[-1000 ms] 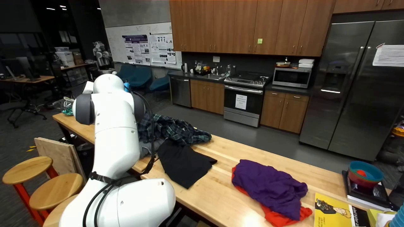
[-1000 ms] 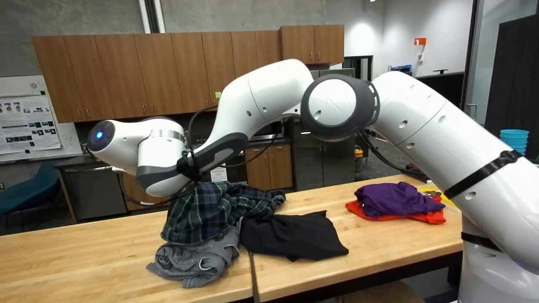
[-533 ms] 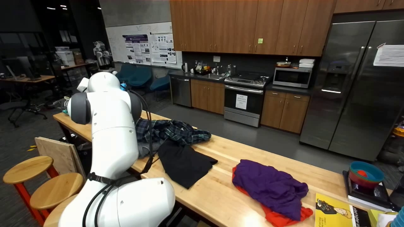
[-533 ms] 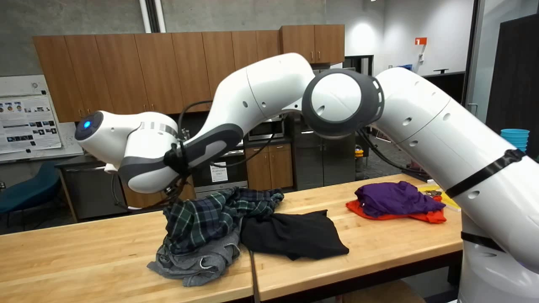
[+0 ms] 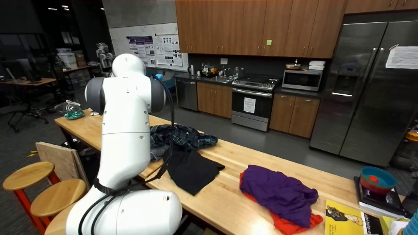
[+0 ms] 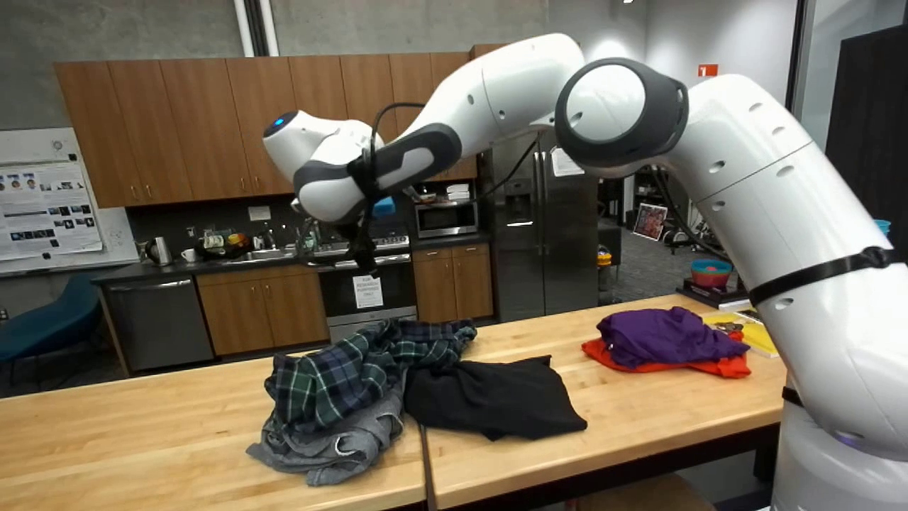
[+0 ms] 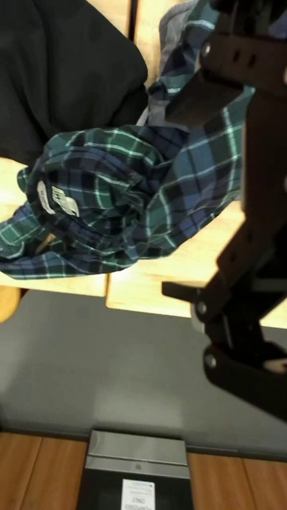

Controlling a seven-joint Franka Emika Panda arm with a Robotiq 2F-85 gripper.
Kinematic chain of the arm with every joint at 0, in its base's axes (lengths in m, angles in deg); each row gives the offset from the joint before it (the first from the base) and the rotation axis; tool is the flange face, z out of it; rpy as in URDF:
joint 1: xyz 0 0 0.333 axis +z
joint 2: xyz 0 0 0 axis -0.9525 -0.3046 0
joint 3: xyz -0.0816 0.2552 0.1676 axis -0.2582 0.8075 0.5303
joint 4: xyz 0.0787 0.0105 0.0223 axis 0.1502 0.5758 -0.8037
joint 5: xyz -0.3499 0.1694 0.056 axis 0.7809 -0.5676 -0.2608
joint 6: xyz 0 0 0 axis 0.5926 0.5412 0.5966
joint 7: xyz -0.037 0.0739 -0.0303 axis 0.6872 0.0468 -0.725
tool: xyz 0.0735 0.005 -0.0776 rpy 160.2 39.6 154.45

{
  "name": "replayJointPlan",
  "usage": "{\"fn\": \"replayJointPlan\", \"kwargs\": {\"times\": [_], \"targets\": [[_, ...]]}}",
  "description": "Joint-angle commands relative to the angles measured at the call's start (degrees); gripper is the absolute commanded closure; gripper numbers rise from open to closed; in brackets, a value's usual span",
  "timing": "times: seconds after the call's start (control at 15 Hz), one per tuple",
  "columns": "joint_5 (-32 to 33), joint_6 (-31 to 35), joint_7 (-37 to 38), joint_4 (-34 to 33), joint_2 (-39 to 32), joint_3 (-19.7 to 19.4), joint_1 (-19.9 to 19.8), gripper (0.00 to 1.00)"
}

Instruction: Move the checked shirt to the left

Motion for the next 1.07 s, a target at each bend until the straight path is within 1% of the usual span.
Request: {"fn": "replayJointPlan", "kwargs": {"times": [0.0,0.2,0.27,0.33,0.4,0.53,0.67,0.73,0.87,1.0], "targets": [[-11.2,3.0,-0.3,10.0,7.5,0.9,-9.8,0.00],[-22.3,3.6,-3.0,16.8,11.8,0.6,-17.8,0.00],[-25.1,4.3,-4.3,19.1,13.0,0.2,-20.3,0.00],[-26.9,5.4,-5.5,21.5,14.3,-0.4,-22.5,0.00],[-28.7,6.8,-7.1,23.4,15.5,-2.6,-23.3,0.00],[-29.9,11.1,-11.0,27.8,17.3,-4.8,-26.7,0.00],[-29.2,16.7,-16.0,31.9,18.7,-7.6,-29.7,0.00],[-28.4,12.1,-12.3,25.6,14.6,-7.1,-26.3,0.00],[-28.5,15.4,-15.1,28.7,15.7,-8.7,-28.5,0.00],[-28.5,16.0,-15.6,29.6,16.1,-9.0,-29.0,0.00]]}}
